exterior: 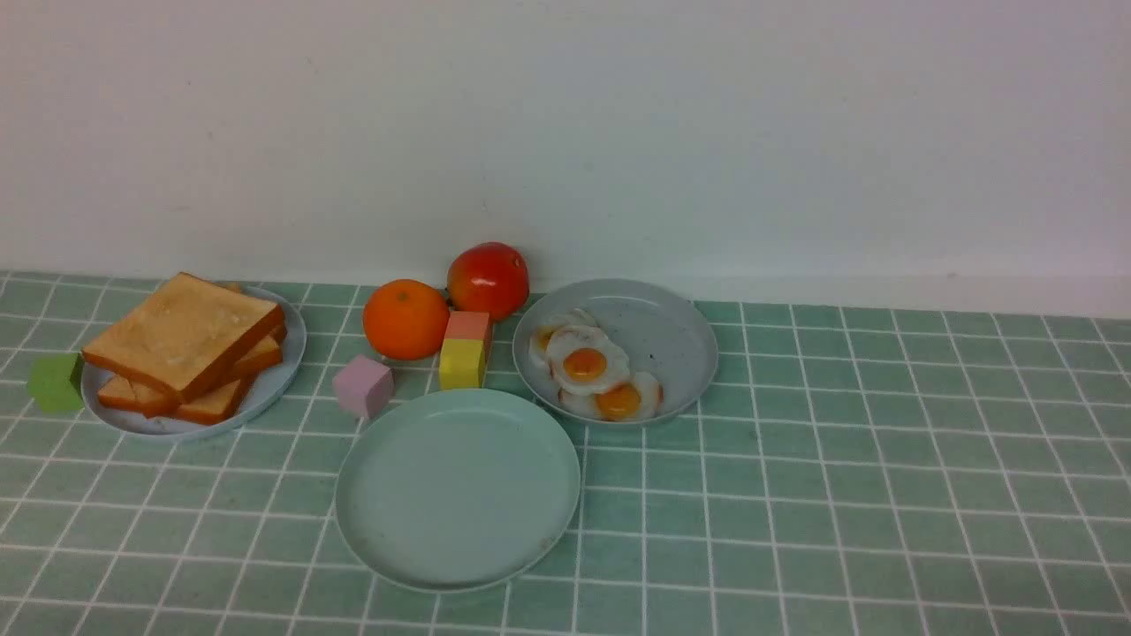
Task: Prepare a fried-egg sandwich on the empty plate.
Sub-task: Use the left arm to grab a slice of bread
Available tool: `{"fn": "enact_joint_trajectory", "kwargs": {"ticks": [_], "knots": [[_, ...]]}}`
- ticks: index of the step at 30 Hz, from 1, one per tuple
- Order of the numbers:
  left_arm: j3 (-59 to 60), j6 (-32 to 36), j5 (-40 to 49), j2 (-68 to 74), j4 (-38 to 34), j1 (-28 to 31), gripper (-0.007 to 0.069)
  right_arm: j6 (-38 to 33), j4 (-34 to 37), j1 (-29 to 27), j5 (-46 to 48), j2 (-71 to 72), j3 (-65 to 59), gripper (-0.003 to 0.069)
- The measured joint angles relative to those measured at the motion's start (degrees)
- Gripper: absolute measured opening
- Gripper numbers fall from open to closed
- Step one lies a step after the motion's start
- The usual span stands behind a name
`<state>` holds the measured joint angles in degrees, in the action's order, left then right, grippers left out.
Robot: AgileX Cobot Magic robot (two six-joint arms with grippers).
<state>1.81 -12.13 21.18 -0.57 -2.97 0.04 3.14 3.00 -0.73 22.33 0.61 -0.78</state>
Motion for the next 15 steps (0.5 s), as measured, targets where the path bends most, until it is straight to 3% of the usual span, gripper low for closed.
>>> {"fn": "enact_joint_trajectory", "kwargs": {"ticks": [15], "knots": [[0.0,0.0,0.0,0.0,0.0,0.0,0.0204,0.0,0.0,0.0,0.0,0.0,0.0,0.0241]]}}
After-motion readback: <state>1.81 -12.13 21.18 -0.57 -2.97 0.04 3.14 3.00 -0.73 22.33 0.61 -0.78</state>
